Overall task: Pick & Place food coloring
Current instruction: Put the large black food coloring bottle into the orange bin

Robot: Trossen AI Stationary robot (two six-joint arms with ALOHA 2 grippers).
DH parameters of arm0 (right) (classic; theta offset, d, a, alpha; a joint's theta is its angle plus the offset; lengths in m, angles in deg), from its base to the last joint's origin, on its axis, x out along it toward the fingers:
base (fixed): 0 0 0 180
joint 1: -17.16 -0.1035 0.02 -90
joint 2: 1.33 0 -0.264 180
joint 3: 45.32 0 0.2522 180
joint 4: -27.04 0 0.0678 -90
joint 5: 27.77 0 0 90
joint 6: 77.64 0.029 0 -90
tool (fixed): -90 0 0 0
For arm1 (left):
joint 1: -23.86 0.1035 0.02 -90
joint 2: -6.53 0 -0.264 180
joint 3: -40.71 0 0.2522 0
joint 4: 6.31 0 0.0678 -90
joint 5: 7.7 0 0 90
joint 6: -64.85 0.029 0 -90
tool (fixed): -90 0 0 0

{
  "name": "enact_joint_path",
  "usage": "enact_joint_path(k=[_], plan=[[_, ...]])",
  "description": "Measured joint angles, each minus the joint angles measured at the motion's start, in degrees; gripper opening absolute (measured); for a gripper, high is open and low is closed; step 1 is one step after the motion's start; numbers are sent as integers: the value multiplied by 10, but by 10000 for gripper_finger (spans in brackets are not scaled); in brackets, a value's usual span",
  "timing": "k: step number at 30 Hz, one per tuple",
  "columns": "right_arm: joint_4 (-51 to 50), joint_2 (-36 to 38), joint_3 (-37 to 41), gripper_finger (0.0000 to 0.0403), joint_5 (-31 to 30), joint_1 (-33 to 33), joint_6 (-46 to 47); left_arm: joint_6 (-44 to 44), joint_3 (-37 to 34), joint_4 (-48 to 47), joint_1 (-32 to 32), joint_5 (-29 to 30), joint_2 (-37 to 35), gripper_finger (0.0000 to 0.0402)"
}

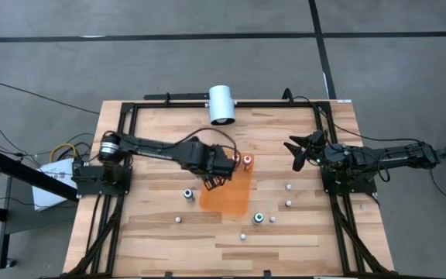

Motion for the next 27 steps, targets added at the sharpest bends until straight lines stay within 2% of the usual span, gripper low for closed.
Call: enact_joint_path(k=[4,8,13,17,21,27], plan=[[0,0,0,169,0,0,0,-44,-105,100,-24,-17,-78,220],[0,0,0,169,0,0,0,-132,-190,118,-54,-14,-156,220],[0,0,0,171,0,0,0,-244,-270,129,-118,19,-240,220],[0,0,0,170,0,0,0,-313,-315,143,-179,50,-285,220],[0,0,0,169,0,0,0,-373,-336,147,-227,67,-296,220],[-2,0,0,171,-1,0,-11,-410,-349,169,-257,100,-295,220]])
